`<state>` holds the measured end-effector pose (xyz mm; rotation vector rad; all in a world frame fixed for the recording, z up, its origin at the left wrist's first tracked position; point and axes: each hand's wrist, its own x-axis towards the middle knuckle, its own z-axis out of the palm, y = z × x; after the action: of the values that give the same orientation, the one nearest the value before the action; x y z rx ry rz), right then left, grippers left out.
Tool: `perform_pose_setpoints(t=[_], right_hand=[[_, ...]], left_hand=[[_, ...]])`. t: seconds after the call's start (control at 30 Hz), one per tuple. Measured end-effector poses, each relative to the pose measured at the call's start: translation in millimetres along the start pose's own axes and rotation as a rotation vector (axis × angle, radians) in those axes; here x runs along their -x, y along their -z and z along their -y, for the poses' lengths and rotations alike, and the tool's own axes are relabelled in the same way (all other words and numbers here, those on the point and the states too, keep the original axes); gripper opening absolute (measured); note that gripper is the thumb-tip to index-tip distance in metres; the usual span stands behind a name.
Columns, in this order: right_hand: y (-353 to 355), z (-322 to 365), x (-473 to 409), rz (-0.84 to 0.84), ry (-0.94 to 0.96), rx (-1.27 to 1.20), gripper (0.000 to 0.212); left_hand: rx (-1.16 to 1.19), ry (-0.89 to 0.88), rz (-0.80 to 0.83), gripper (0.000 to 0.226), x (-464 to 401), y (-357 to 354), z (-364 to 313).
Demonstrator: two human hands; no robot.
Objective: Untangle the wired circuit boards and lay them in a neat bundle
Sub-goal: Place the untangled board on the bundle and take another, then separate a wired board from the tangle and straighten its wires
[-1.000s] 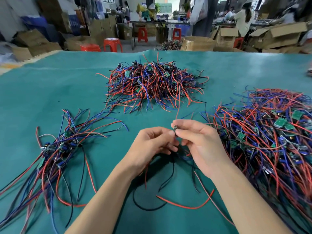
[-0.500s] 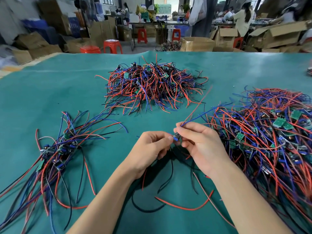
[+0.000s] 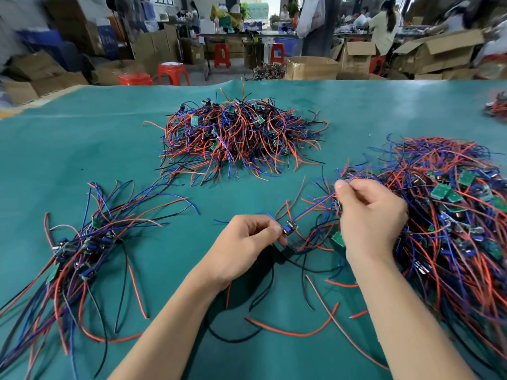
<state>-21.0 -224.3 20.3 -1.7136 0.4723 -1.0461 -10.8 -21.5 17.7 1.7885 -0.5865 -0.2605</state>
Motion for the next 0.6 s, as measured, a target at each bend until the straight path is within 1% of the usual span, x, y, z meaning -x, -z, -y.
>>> perform_pose_setpoints(t=[0.07,0.17,0.23,0.27,0.3,0.33,0.37,0.43,0.47,0.5,0.53,0.57,0.6], right_hand=[[3.8,-0.7,-5.8,-0.068,-0.006,-0.025,0.011],[12.1,-0.7,-17.5,-0.228,-0.06,-0.085,0.022],[20.7,3.3,-25.1,-0.373,-0.061,-0.132,0.023],[23.2,7.0,-24.4,-0.417,-0.035,-0.097,0.026],[23.1,12.2,-19.5,-0.409,0.008,-0.042,0.028],[19.6,19.0,-10.5,-0.335,0.052,0.01,0.029],[12.7,26.1,1.1,-0.197,0.084,0.051,0.027],[-4.5,35.4,25.2,0.186,0.091,0.136,0.026],[-11.4,35.9,34.3,0.378,0.068,0.153,0.025],[-16.3,35.1,40.7,0.535,0.026,0.122,0.022],[-18.2,33.6,43.8,0.643,-0.022,0.061,0.016],[-17.7,31.5,43.9,0.699,-0.063,-0.007,0.011],[-15.8,28.7,42.7,0.718,-0.08,-0.049,0.009]], left_hand=[[-0.02,0.006,0.007,0.028,0.0,0.4,1.1],[0.026,0.018,-0.003,0.028,1.2,1.9,-1.0],[0.109,0.045,-0.059,0.026,0.4,2.3,-0.8],[0.148,0.06,-0.096,0.026,-0.3,1.9,0.3],[0.17,0.071,-0.125,0.027,-1.0,0.6,1.3],[0.177,0.075,-0.143,0.027,-1.2,-0.7,2.2],[0.176,0.071,-0.151,0.028,-1.5,-2.1,3.0],[0.195,0.061,-0.158,0.027,-1.7,-2.1,4.2],[0.219,0.057,-0.158,0.027,-1.5,-0.8,4.7],[0.243,0.054,-0.154,0.026,-1.5,0.8,5.3],[0.259,0.054,-0.145,0.026,-1.4,2.3,5.3],[0.267,0.058,-0.135,0.026,-1.4,3.0,4.9],[0.269,0.063,-0.125,0.028,-1.3,3.3,4.0]])
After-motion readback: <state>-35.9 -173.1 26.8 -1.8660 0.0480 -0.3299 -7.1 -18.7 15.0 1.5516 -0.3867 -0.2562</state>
